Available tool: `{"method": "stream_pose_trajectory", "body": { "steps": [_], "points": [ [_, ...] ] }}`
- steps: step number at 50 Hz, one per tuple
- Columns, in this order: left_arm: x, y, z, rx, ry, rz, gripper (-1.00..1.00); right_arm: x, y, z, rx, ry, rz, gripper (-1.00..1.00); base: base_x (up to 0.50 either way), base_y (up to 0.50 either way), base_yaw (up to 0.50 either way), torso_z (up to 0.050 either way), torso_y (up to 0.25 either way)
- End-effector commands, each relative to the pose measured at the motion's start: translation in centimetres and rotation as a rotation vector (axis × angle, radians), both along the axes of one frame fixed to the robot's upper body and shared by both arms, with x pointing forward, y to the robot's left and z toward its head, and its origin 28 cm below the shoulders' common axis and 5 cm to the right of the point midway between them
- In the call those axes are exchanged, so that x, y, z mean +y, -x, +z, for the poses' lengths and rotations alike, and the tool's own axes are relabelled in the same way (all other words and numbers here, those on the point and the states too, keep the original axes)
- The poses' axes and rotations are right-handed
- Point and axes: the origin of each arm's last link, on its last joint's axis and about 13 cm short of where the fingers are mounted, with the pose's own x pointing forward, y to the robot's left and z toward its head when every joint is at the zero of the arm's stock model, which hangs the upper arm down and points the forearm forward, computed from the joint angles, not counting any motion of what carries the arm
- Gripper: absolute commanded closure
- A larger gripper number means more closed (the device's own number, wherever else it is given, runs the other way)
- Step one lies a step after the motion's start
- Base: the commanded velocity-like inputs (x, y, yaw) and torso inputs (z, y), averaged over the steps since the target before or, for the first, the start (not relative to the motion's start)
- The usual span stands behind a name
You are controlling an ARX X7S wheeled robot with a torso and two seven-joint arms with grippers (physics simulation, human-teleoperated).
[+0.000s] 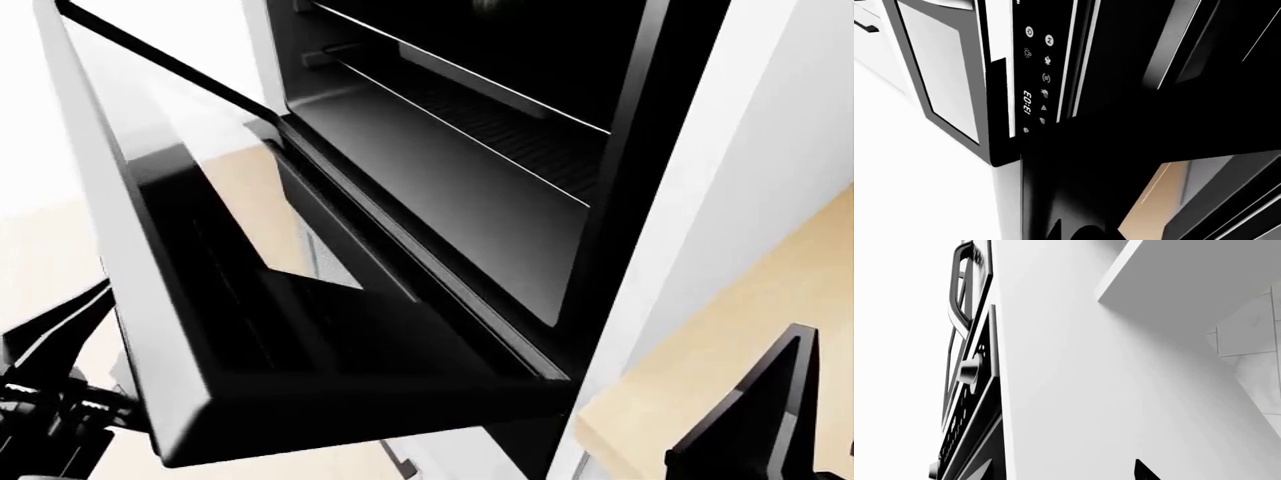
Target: Open the oven door
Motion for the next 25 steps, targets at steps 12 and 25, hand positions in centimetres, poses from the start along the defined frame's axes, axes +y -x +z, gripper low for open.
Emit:
{"method": "stream_pose_trajectory", "body": {
  "steps": [12,25],
  "points": [
    [-0.3,1.1,0.4,-0.282,0.228,-0.046,1.0,-0.1,-0.1,-0.1,0.005,-0.005,-0.001,-1.0,0.0,0.0,0.0,0.002,0.006],
    [-0.1,1.2,-0.4,-0.363,0.294,-0.021,1.0,-0.1,0.0,0.0,0.003,-0.007,0.0,-1.0,0.0,0.0,0.0,0.002,0.006]
  ]
}}
